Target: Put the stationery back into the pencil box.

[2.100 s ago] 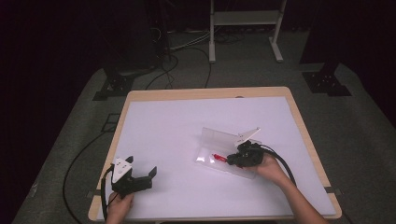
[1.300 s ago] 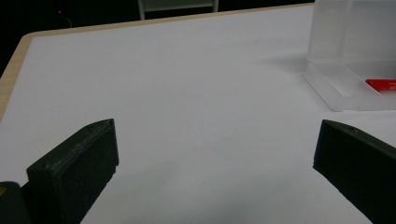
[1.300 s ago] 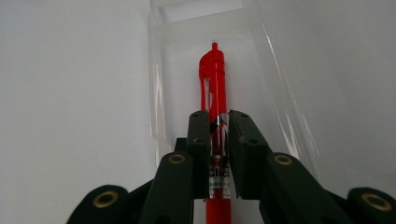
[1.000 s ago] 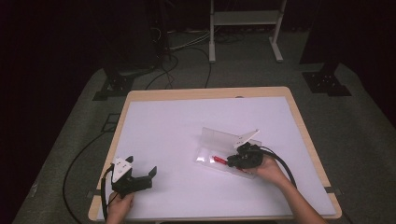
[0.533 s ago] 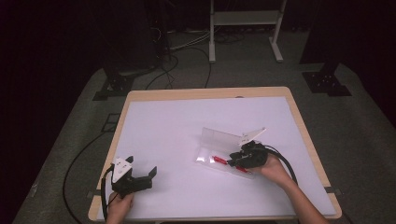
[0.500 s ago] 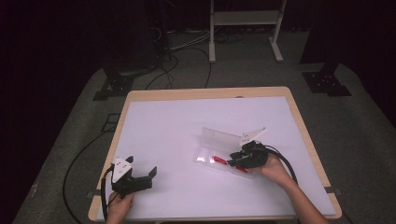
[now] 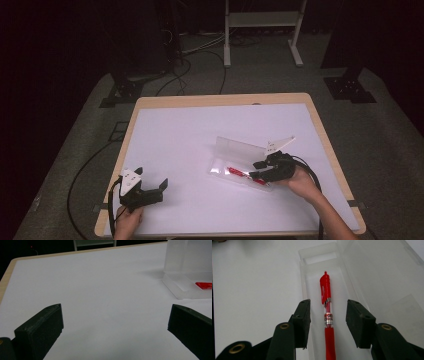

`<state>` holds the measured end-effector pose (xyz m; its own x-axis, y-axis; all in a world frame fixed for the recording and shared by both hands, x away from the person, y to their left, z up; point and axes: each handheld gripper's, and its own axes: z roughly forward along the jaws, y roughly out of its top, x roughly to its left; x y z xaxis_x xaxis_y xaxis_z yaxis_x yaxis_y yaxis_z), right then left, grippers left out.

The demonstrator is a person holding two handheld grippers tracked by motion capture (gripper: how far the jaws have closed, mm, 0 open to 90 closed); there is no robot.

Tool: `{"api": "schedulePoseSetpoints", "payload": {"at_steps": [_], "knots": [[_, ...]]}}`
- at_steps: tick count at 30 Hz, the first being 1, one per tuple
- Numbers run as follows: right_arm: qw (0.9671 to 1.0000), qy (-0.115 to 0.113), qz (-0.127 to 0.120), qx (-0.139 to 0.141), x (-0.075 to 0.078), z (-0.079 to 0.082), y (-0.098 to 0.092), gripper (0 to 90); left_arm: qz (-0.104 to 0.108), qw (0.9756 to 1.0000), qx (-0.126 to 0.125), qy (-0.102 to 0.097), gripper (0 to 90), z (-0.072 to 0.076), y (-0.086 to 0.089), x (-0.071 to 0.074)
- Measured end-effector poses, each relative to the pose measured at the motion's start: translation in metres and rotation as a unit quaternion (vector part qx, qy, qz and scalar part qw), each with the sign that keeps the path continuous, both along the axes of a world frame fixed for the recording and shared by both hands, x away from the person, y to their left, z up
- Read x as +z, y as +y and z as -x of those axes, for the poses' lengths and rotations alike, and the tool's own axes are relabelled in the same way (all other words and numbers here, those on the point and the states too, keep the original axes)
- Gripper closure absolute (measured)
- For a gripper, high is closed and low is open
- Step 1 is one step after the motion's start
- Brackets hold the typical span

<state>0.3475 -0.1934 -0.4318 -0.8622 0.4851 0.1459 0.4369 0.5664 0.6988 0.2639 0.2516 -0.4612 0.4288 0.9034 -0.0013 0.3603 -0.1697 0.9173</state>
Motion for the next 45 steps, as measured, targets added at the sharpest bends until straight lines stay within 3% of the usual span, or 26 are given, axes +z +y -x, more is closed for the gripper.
{"api": "schedulePoseSetpoints", "payload": {"at_steps": [24, 45], "knots": [[0.9998, -0.003, -0.011, -0.017, 0.007, 0.014, -0.024, 49.1, -0.002, 1.0, 0.0, -0.002, 0.0, 0.0, -0.001, 0.0], [0.9994, -0.003, -0.017, -0.029, 0.004, 0.027, -0.049, 45.2, -0.003, 1.0, 0.001, -0.002, 0.0, 0.0, -0.001, 0.0]]}}
